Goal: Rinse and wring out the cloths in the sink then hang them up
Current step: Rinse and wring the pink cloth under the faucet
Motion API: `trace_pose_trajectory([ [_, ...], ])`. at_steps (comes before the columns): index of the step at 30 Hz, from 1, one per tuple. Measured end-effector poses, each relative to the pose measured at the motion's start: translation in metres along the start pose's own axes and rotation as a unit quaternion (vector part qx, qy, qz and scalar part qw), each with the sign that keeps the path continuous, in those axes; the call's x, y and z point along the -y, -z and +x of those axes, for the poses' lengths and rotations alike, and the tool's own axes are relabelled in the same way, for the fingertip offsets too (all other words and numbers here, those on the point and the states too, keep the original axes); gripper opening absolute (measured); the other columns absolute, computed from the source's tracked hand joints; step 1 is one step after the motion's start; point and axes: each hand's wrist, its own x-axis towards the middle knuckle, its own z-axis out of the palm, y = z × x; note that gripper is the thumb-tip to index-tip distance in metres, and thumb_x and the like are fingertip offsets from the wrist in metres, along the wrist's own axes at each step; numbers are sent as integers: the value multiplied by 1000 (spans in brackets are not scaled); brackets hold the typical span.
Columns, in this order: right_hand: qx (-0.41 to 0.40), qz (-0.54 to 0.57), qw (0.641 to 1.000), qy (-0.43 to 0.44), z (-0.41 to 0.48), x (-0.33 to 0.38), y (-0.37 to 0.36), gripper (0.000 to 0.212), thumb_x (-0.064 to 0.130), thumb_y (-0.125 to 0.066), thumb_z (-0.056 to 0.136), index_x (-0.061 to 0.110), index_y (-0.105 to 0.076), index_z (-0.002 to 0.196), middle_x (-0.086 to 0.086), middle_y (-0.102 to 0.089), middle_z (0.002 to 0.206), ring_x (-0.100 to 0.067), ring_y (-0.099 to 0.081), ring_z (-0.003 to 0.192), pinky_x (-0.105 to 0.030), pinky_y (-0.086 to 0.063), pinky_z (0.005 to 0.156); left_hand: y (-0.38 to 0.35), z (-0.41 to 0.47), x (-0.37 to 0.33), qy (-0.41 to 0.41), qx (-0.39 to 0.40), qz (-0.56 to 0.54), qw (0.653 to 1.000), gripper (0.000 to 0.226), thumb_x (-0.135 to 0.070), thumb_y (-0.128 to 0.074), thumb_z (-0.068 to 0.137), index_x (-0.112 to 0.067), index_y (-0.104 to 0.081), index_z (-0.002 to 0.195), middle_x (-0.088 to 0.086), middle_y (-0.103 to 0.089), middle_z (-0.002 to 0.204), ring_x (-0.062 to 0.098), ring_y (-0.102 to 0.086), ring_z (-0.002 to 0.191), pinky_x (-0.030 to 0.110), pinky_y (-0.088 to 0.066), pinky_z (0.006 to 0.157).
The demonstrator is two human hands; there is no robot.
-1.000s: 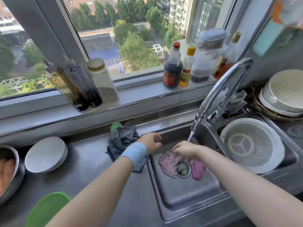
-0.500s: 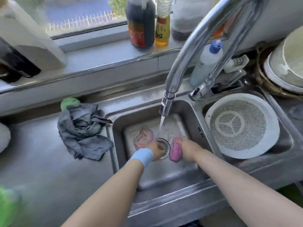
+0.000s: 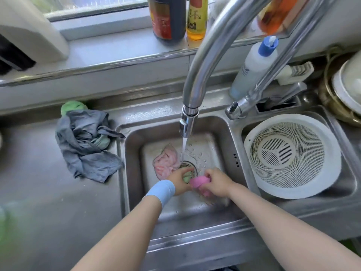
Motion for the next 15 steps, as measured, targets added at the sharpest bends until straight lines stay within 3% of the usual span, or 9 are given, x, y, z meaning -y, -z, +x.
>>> trace_pose_trajectory([
  [2,-5,151,989,2,-5,17,9,35,21,-82,77,22,-48,84,-7,-62,90,-28,-69,80,-44,-56,70,6,-10,-6,-31,-29,-19,999,70,-18,-78,78,-28,-47,140,-2,-57,125,9,-57,96,-1,-36,75],
  [5,-2,299,954,21,-9,47,27,40,14,-82,74,25,-54,101,-9,-64,105,-17,-70,72,-33,-57,56,23,-26,-21,-41,-134,-112,984,50,-11,-78,77,-25,-54,118,3,-63,109,9,-59,82,13,-49,69],
  [9,-17,380,924,43,-16,80,46,77,6,-80,61,29,-47,127,-5,-56,117,-16,-64,89,-24,-50,63,56,-44,-37,-18,-188,-202,961,23,-19,-70,88,-18,-62,109,10,-68,102,14,-62,74,22,-53,69],
  [11,-72,366,927,35,-20,92,51,61,3,-80,70,23,-55,122,-3,-62,106,-15,-60,84,-24,-47,63,71,-53,-39,-1,-191,-163,968,21,-26,-62,94,-13,-69,108,14,-72,103,20,-61,80,31,-52,79],
  [13,-114,362,925,33,-24,103,54,30,7,-78,79,21,-66,103,1,-66,86,-10,-56,66,-21,-43,54,84,-63,-43,14,-186,-140,972,27,-34,-57,95,-13,-73,99,13,-74,95,21,-61,80,38,-53,86],
  [15,-141,343,927,46,-32,112,58,14,10,-74,84,22,-69,85,5,-65,72,-5,-53,56,-19,-43,49,94,-73,-47,22,-179,-134,974,33,-37,-55,96,-9,-73,95,11,-71,88,24,-62,79,41,-55,88],
])
